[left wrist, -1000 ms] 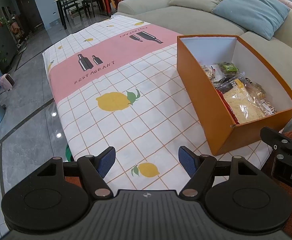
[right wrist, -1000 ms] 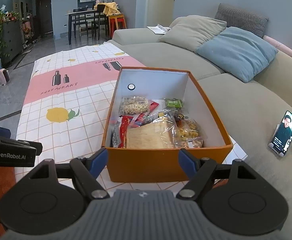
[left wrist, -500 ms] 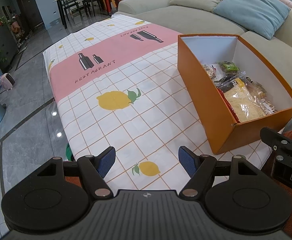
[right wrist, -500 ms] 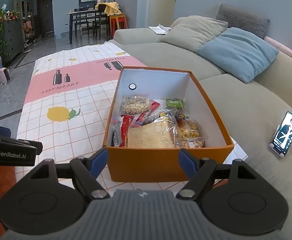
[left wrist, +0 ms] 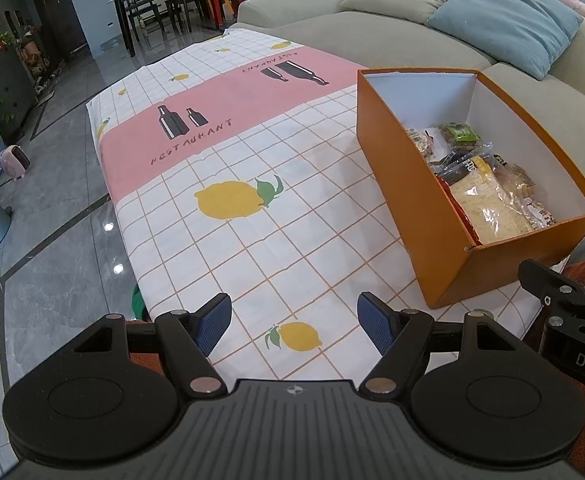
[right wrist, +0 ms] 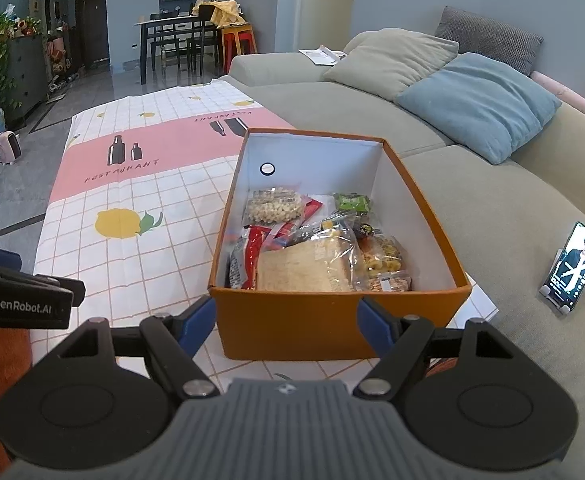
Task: Organize snacks
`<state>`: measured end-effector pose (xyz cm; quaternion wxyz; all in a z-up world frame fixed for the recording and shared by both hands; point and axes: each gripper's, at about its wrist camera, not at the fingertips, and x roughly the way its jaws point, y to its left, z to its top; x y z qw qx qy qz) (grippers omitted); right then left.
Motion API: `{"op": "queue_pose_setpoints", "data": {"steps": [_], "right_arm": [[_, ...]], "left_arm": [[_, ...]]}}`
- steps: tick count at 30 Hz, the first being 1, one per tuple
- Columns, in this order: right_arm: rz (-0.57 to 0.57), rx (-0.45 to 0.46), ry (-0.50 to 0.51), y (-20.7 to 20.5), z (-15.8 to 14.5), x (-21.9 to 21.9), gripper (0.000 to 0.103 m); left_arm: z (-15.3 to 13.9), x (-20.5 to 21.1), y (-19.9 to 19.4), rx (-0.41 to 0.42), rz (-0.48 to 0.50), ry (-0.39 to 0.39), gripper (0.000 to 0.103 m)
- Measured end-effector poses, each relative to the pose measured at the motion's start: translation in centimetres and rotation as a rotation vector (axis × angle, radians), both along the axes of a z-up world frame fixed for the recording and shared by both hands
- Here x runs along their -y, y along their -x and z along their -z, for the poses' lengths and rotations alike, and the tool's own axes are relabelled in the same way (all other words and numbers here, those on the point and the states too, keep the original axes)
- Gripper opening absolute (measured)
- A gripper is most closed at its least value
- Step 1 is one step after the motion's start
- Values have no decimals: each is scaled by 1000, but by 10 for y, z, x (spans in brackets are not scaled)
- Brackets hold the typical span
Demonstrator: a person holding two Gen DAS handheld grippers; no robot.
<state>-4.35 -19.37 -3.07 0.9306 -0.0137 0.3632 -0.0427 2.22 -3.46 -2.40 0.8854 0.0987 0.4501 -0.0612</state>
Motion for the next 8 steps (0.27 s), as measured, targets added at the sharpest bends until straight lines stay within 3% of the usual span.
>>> {"op": "queue_pose_setpoints", "data": {"steps": [8], "right_arm": [[-3, -5, 4, 1, 0, -2, 76]], "left_arm": [[-3, 1, 1, 10, 2, 3, 85]]}}
